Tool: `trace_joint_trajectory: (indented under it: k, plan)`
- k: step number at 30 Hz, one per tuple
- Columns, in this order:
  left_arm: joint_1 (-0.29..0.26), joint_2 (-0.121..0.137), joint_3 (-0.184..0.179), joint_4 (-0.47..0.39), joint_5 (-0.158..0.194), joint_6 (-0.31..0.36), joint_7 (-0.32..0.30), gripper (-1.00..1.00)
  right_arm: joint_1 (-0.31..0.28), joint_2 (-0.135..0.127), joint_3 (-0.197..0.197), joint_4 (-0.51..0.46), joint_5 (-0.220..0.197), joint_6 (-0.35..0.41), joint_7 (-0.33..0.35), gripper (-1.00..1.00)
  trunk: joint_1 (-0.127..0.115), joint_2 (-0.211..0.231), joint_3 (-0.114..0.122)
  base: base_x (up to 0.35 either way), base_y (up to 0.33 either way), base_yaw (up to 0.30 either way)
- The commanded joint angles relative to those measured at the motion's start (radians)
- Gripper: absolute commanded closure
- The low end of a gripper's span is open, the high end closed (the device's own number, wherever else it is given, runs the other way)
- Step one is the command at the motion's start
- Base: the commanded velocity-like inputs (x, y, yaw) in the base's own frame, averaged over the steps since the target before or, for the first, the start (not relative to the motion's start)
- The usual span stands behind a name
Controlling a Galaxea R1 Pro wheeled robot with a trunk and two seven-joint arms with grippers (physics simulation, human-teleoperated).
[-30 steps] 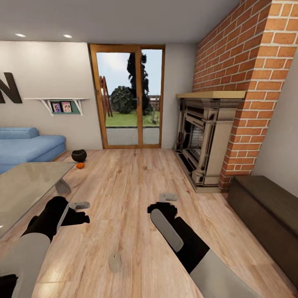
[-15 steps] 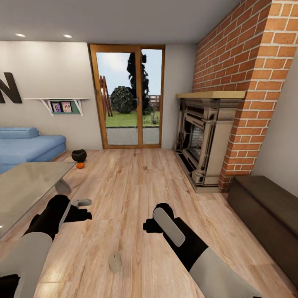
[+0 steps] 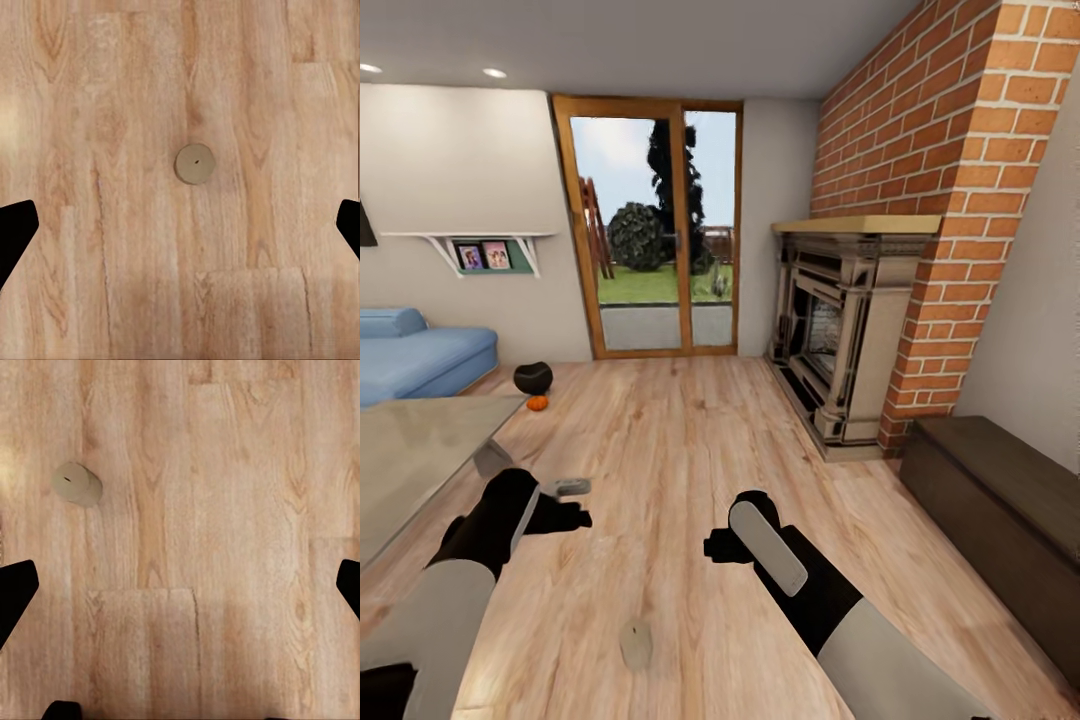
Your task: Place each of the two pumpkins and all three candles from the living room inside a cabinet in the living room (use any cabinet), then make sure every cabinet is closed, and position the cauldron so it is next to a table in the living room.
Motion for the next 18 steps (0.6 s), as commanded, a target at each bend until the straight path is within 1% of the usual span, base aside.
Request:
trace_joint_trajectory:
  k: [1,5,8,9,15,18]
  plan:
    - [0.000,-0.001,0.002,0.001,-0.012,0.003,-0.020,-1.00,-0.001,0.000,0.001,-0.001,-0.009,0.004,-0.010,-1.00,0.000,-0.001,-0.002,0.169,0.218,-0.188]
    - [0.000,-0.002,0.001,0.024,-0.014,0.004,-0.044,-1.00,-0.001,0.000,0.001,-0.001,-0.009,0.004,-0.010,-1.00,0.000,-0.001,-0.007,0.186,0.203,-0.190]
    - [-0.002,-0.003,0.001,0.066,-0.014,0.004,-0.053,-1.00,-0.001,0.000,0.001,-0.001,-0.009,0.004,-0.010,-1.00,0.000,-0.001,-0.011,0.200,0.182,-0.170]
    - [-0.003,-0.003,0.001,0.085,-0.014,0.004,-0.055,-1.00,-0.001,0.000,0.001,-0.003,-0.009,0.004,-0.010,-1.00,0.000,-0.001,-0.011,0.213,0.177,-0.095]
    - [-0.019,-0.004,0.001,0.129,-0.016,0.011,-0.060,-1.00,-0.001,0.000,0.003,-0.017,-0.009,0.004,-0.012,-1.00,0.000,-0.001,-0.013,0.241,0.179,-0.040]
    - [-0.041,-0.005,0.001,0.193,-0.015,0.008,-0.060,-1.00,-0.001,0.000,0.003,-0.021,-0.009,0.004,-0.012,-1.00,0.000,-0.001,-0.013,0.258,0.181,-0.008]
